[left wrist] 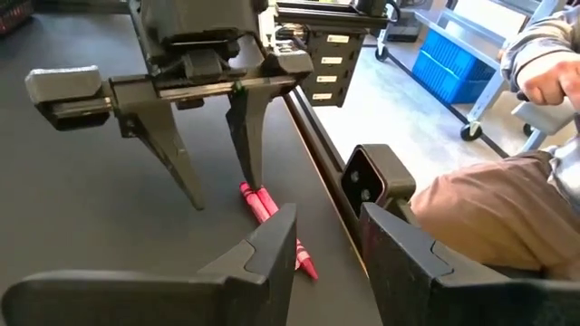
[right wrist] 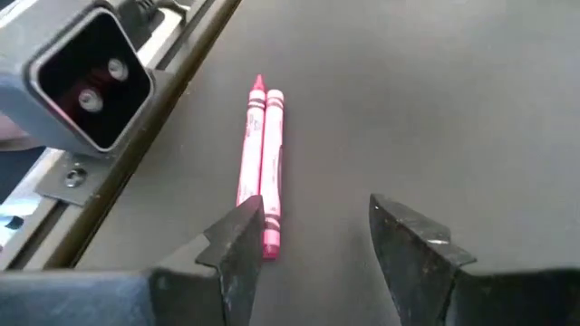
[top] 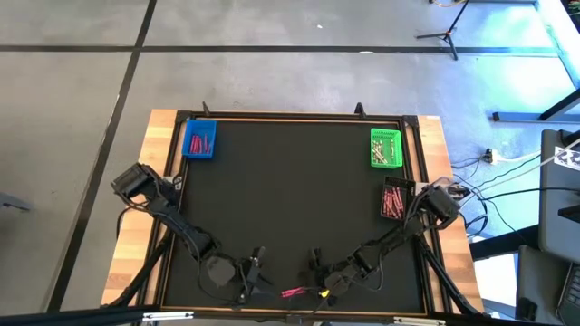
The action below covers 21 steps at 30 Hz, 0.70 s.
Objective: Sort crayons
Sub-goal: Put the red crayon into the blue bin
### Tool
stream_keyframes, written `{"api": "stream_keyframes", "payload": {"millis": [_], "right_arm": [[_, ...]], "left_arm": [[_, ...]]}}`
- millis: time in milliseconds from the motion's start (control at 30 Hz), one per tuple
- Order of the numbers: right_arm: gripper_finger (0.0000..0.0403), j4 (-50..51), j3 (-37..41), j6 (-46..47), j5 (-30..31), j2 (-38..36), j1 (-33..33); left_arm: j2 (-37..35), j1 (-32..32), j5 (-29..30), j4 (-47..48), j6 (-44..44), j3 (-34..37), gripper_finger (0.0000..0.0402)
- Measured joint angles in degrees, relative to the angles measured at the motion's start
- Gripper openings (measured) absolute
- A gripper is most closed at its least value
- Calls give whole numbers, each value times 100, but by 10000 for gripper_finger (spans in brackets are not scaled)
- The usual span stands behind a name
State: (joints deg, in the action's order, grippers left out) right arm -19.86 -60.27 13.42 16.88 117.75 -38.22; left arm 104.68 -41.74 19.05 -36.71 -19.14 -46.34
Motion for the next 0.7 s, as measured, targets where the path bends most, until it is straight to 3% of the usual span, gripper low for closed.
{"api": "stream_keyframes", "payload": {"millis": [433,533,700], "right_arm": [[194,132,-17,6,158,136,4],[167,153,-17,6,151,136,4],[86,168,-17,6,151,136,0]], "left_arm": [[384,9,13,-59,-276,5,115],[380,9,58,-55,-300,5,115],[380,9,150,-42,-312,5,115]]}}
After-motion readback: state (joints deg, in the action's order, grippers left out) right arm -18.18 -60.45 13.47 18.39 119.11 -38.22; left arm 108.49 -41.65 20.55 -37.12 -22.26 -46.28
